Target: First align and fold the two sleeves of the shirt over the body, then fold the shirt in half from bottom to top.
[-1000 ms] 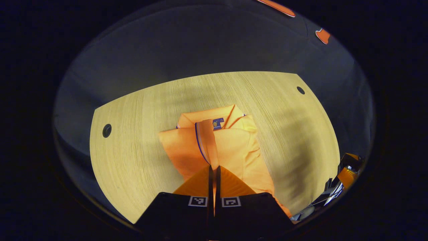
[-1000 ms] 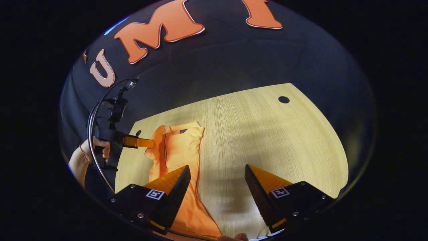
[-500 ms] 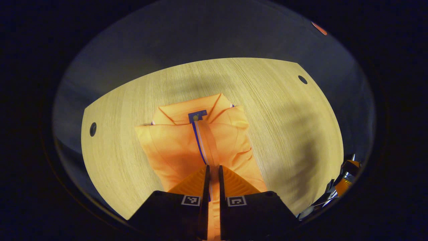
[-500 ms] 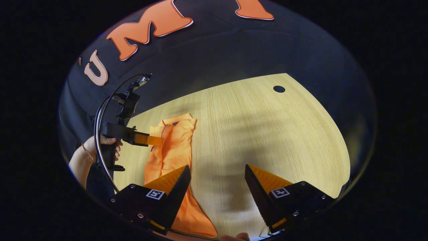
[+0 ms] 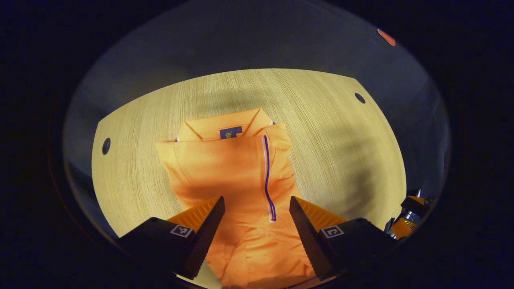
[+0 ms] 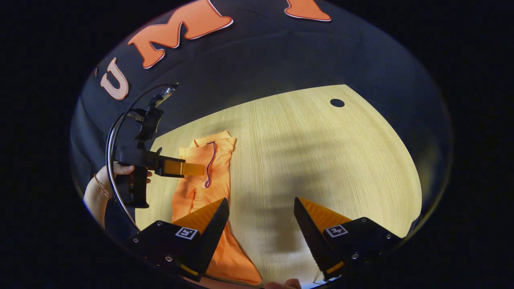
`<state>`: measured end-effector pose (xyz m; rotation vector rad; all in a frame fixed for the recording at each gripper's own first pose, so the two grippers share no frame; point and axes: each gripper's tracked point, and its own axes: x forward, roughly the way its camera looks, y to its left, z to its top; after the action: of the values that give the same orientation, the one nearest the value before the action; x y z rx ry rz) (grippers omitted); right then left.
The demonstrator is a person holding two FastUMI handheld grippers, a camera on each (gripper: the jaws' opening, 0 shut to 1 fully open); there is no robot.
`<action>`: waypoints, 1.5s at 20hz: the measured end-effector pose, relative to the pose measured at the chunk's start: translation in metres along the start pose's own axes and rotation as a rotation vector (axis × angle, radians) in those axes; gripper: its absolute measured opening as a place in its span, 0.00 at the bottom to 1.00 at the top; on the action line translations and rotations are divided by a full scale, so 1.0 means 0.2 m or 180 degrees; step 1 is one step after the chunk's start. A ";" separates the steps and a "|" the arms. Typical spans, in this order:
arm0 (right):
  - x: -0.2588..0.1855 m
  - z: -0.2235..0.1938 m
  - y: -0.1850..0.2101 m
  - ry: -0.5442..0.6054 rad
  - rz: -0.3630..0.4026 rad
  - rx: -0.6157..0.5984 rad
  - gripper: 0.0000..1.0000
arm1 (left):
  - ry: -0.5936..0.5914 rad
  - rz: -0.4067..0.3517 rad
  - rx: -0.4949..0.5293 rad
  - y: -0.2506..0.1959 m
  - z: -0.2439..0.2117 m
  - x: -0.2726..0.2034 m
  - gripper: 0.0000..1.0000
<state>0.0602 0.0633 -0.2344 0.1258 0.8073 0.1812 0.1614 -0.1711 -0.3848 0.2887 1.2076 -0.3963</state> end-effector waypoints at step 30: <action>0.00 -0.90 0.40 0.0978 -0.0181 -0.0875 0.99 | 0.0164 0.0284 -0.0478 0.37 -1.45 -0.32 1.00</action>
<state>-0.0800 0.1488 -0.3439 -0.1888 1.0815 0.2597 -0.0694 0.0265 -0.4193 0.2233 1.2632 -0.2207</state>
